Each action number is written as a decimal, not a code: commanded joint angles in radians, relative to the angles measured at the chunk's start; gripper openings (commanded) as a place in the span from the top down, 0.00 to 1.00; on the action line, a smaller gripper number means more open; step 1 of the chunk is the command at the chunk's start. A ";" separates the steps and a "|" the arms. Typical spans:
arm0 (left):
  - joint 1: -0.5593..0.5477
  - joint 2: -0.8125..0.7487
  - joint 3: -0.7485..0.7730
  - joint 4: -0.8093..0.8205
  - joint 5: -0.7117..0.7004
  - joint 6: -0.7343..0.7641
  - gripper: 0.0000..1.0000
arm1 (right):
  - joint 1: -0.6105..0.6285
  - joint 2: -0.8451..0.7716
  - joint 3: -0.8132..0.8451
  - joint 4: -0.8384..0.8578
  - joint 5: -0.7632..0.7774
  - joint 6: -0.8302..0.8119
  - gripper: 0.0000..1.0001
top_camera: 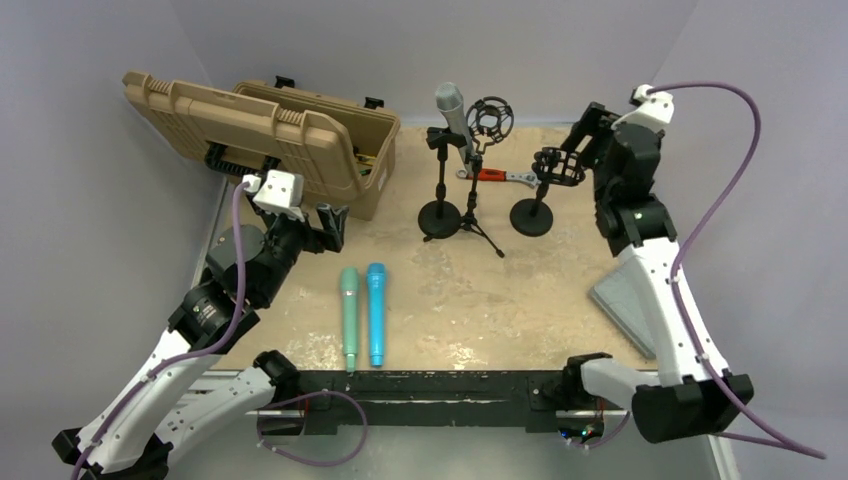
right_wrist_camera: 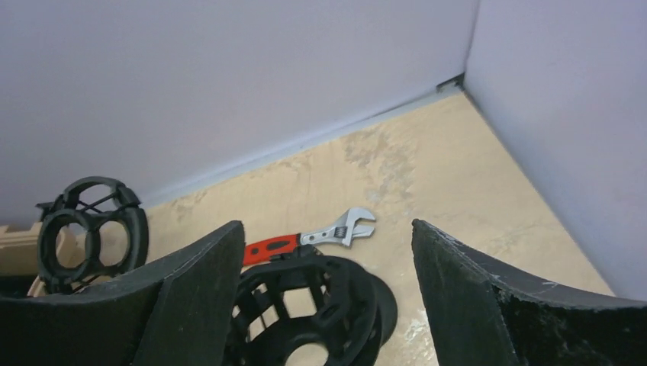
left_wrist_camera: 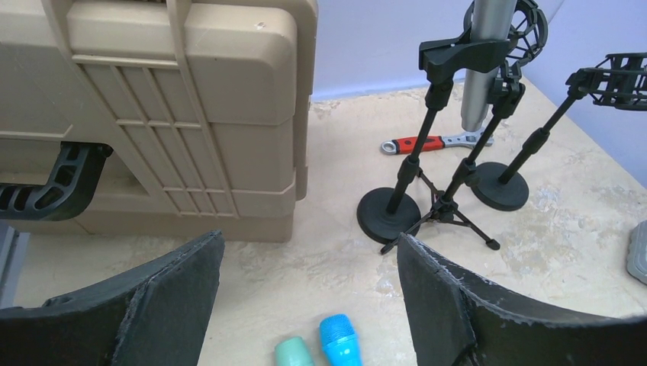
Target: Remove the microphone from the stand
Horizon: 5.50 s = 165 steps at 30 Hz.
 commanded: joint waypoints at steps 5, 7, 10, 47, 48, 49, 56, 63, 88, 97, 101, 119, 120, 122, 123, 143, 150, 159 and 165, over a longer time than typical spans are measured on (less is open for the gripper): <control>-0.005 0.017 0.023 0.020 0.030 -0.012 0.18 | -0.466 0.180 0.029 0.119 -0.948 0.211 0.12; -0.004 0.023 0.025 0.019 0.034 -0.012 0.18 | -0.526 0.206 -0.048 0.239 -1.063 0.264 0.10; -0.003 0.032 0.026 0.017 0.037 -0.013 0.18 | -0.601 0.246 -0.155 0.424 -1.230 0.346 0.10; -0.004 0.077 0.039 0.010 0.092 -0.028 0.18 | -0.592 0.649 -0.164 0.872 -1.635 0.539 0.10; -0.004 0.078 0.040 0.010 0.092 -0.028 0.18 | -0.593 0.652 -0.166 0.867 -1.628 0.532 0.10; -0.004 0.077 0.040 0.010 0.092 -0.028 0.18 | -0.593 0.653 -0.170 0.851 -1.620 0.520 0.10; -0.004 0.074 0.040 0.010 0.096 -0.031 0.18 | -0.594 0.661 -0.208 0.740 -1.561 0.409 0.12; -0.004 0.076 0.041 0.009 0.101 -0.032 0.18 | -0.595 0.651 -0.209 0.752 -1.562 0.428 0.13; -0.004 0.087 0.042 0.008 0.119 -0.042 0.18 | -0.577 0.723 -0.185 1.358 -1.758 0.910 0.09; -0.004 0.084 0.043 0.009 0.120 -0.042 0.18 | -0.558 0.733 -0.203 1.209 -1.746 0.776 0.10; -0.004 0.080 0.043 0.008 0.120 -0.042 0.18 | -0.559 0.738 -0.210 1.034 -1.724 0.630 0.11; -0.003 0.074 0.042 0.008 0.120 -0.042 0.18 | -0.578 0.775 -0.209 0.619 -1.517 0.261 0.15; -0.004 0.074 0.041 0.008 0.120 -0.042 0.18 | -0.577 0.758 -0.210 0.609 -1.502 0.256 0.15; -0.003 0.077 0.041 0.008 0.121 -0.043 0.18 | -0.578 0.722 -0.199 0.583 -1.464 0.252 0.15; -0.003 0.077 0.041 0.008 0.122 -0.043 0.18 | -0.580 0.704 -0.186 0.557 -1.445 0.248 0.15; -0.004 0.101 0.044 0.006 0.138 -0.049 0.18 | -0.592 0.696 -0.221 1.191 -1.761 0.728 0.09; -0.005 0.104 0.045 0.005 0.140 -0.048 0.18 | -0.561 0.716 -0.195 1.109 -1.768 0.661 0.08; -0.004 0.105 0.046 0.004 0.138 -0.048 0.18 | -0.561 0.763 -0.172 0.845 -1.702 0.459 0.10; -0.003 0.105 0.046 0.004 0.143 -0.049 0.18 | -0.563 0.775 -0.129 0.639 -1.635 0.297 0.11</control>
